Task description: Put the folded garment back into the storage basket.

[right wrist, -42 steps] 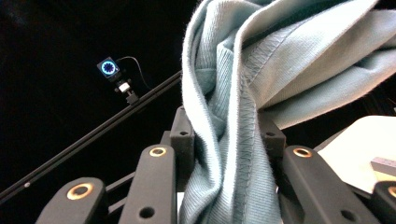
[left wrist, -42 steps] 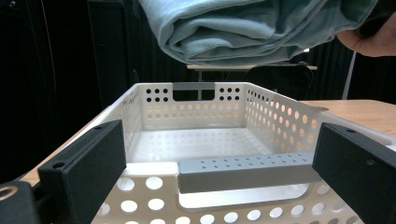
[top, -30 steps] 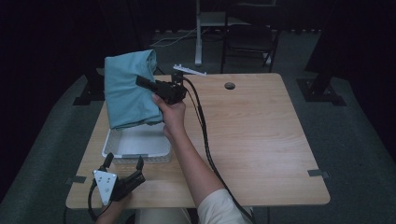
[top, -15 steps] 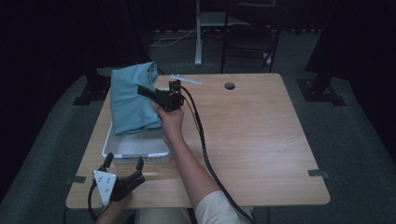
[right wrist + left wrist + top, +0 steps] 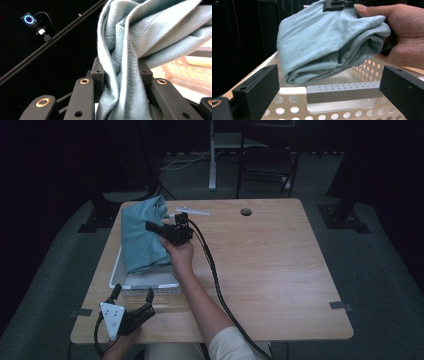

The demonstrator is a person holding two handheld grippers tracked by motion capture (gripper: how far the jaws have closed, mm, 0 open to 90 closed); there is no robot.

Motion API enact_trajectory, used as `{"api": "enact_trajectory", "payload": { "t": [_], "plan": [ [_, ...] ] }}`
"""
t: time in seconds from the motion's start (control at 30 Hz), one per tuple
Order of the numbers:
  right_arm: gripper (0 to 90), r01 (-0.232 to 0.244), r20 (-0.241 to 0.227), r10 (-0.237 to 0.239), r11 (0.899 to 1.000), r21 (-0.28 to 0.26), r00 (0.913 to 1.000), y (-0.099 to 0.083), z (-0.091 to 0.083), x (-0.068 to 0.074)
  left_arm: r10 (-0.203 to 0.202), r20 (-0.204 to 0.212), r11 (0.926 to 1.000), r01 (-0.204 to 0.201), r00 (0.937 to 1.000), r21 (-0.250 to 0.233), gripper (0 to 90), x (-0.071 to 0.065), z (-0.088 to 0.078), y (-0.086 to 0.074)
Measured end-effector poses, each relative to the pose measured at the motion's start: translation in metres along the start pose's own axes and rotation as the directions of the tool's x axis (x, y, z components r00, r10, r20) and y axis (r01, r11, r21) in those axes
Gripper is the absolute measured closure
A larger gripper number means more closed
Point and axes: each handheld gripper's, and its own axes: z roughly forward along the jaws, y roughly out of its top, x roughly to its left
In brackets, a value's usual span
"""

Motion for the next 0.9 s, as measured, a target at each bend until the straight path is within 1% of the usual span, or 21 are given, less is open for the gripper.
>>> {"api": "enact_trajectory", "payload": {
  "t": [0.13,0.23,0.3,0.37,0.47,0.63,0.77,0.9],
  "plan": [
    [68.5,0.004,0.007,-0.004,1.0,0.01,1.0,0.0,0.001,0.001,0.0,0.0,1.0,0.0,1.0,0.0,4.0,0.0,0.0,0.0],
    [68.5,0.005,0.025,-0.006,1.0,0.024,0.9997,0.0,0.001,0.004,-0.001,-0.001,1.0,0.001,1.0,0.0,4.0,0.0,0.0,0.0],
    [68.5,0.007,0.029,-0.008,1.0,0.027,0.9995,0.001,0.001,0.006,0.0,0.0,1.0,0.0,1.0,0.002,4.0,0.0,0.0,0.0],
    [68.5,0.017,0.045,-0.019,0.999,0.042,0.9988,0.001,0.002,0.009,0.0,0.0,1.0,0.0,1.0,0.001,4.1,0.0,0.0,0.0],
    [68.6,0.021,0.056,-0.023,0.998,0.051,0.9981,0.0,0.004,0.01,-0.001,0.0,1.0,0.001,1.0,0.0,4.1,0.0,0.0,0.0],
    [68.5,0.019,0.093,-0.027,0.996,0.087,0.9953,-0.004,0.008,0.011,-0.001,0.0,1.0,0.001,1.0,0.0,4.1,0.0,0.0,0.0],
    [68.3,0.015,0.132,-0.03,0.993,0.114,0.9908,-0.004,0.012,0.011,-0.001,0.0,1.0,0.001,1.0,0.0,4.1,0.0,0.0,0.0],
    [68.2,0.009,0.143,-0.026,0.993,0.12,0.9894,-0.004,0.012,0.01,-0.001,0.001,1.0,0.001,1.0,0.0,4.0,0.0,0.0,0.0]
  ]
}}
